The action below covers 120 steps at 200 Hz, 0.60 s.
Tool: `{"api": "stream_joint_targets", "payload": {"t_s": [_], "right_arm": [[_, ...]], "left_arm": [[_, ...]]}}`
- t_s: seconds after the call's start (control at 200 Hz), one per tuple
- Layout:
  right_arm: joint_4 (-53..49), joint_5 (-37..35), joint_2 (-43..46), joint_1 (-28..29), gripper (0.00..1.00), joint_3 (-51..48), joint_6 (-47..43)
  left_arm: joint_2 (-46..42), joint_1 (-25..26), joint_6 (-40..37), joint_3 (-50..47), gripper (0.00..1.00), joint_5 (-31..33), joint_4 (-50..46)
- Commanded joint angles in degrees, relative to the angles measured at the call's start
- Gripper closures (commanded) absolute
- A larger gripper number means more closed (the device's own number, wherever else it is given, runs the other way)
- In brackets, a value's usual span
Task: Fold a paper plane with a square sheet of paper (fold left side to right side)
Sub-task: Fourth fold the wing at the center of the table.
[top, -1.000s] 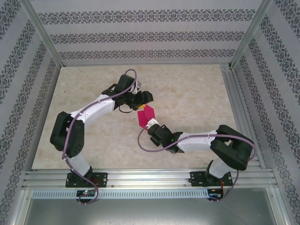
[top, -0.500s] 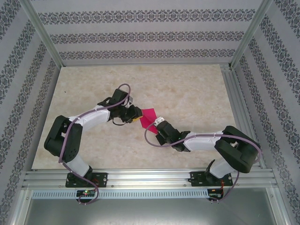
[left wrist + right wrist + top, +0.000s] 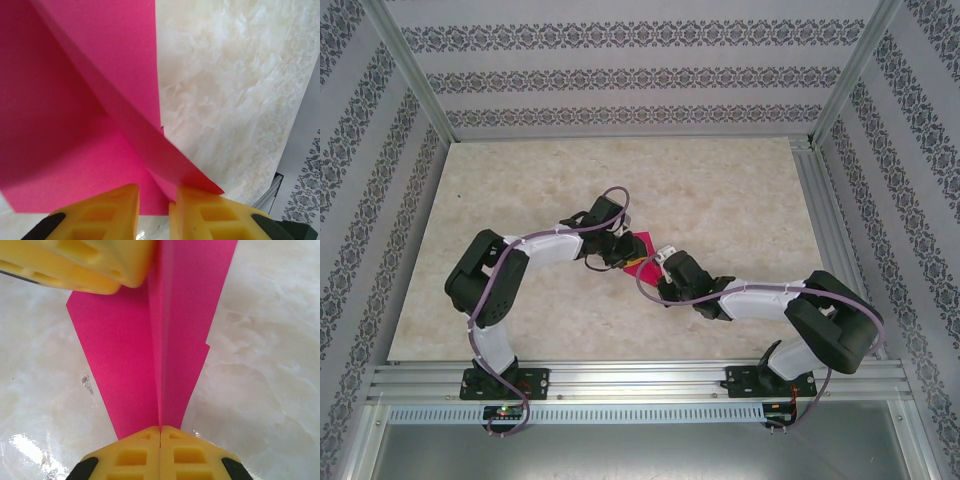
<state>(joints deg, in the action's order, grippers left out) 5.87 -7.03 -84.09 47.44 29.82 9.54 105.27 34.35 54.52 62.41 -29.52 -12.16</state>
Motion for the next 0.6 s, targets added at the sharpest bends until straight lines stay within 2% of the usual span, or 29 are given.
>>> {"api": "stream_joint_targets", "payload": {"t_s": [0.0, 0.27, 0.46, 0.595], "right_arm": [[1.7, 3.2, 0.5, -0.6, 0.96, -0.3, 1.4], [1.8, 6.4, -1.2, -2.4, 0.94, 0.3, 1.6], [1.1, 8.5, -1.4, -2.8, 0.84, 0.6, 1.6], [0.9, 12.0, 1.9, -4.8, 0.74, -0.5, 3.0]], "left_arm": [[1.6, 0.8, 0.9, 2.0, 0.72, 0.2, 2.4], [3.7, 0.9, 0.3, 2.5, 0.72, 0.5, 1.6], [5.2, 1.0, 0.1, 2.6, 0.72, 0.6, 1.6], [5.6, 1.1, 0.0, 2.9, 0.73, 0.5, 1.4]]}}
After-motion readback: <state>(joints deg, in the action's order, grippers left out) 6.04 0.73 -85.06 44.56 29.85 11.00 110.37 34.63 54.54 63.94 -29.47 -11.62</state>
